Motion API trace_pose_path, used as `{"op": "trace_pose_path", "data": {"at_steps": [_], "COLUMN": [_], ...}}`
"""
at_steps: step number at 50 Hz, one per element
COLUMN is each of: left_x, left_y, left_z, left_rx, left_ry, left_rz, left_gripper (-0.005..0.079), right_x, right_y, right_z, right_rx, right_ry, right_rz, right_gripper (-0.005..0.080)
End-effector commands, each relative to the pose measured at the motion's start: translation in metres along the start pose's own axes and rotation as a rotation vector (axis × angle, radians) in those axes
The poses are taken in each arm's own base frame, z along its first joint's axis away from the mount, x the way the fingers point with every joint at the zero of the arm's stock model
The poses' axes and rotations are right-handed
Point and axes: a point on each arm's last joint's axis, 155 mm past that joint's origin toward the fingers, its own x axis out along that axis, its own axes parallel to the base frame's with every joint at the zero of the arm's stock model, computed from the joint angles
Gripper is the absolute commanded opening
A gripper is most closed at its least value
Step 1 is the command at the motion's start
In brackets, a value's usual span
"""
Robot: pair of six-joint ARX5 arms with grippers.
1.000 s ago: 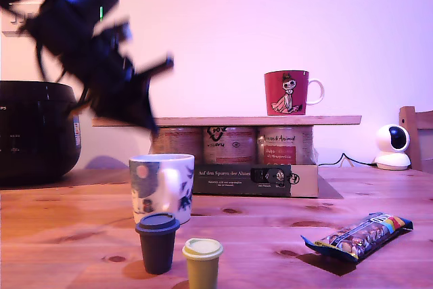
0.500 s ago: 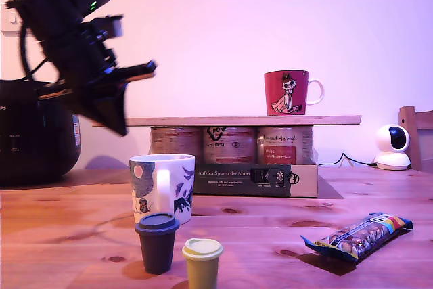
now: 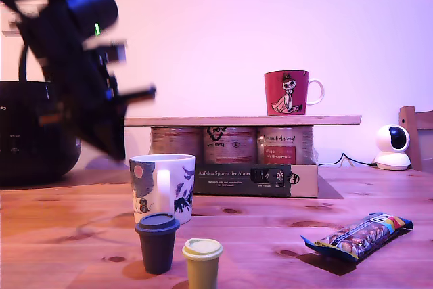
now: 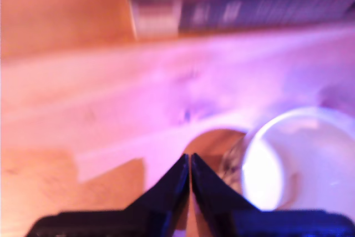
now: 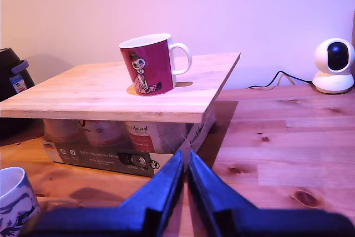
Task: Slide the blue coffee cup to the right
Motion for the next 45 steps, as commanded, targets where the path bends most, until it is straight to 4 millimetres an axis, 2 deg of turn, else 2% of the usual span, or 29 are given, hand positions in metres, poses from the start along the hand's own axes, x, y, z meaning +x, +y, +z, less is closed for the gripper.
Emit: {"op": "trace_pose_path", "data": {"at_steps": [1,23,45], "left_x": [0.011,0.023,0.020], "left_y": [-0.002,-0.039,-0.084], "left_z": [-0.015,-0.022,-0.026], "left_rx": [0.007,0.044,0.062], "left_ry": [0.042,0.050,0.042], "left_rz": [-0.012,-0.107,-0.210], "left_gripper": [-0.0021,-0.0020,-0.0021], "right_x": [0.000,0.000,0.000], "right_y": [0.002,0.002,0.003], "right_z": [0.000,0.000,0.000], "right_rx": [0.000,0.000,0.001], "right_ry": [-0.004,-0.004,-0.004], "right_rz": [0.008,0.008,0.014], "right_gripper": [-0.0012,-0.0013,-0.0012]}}
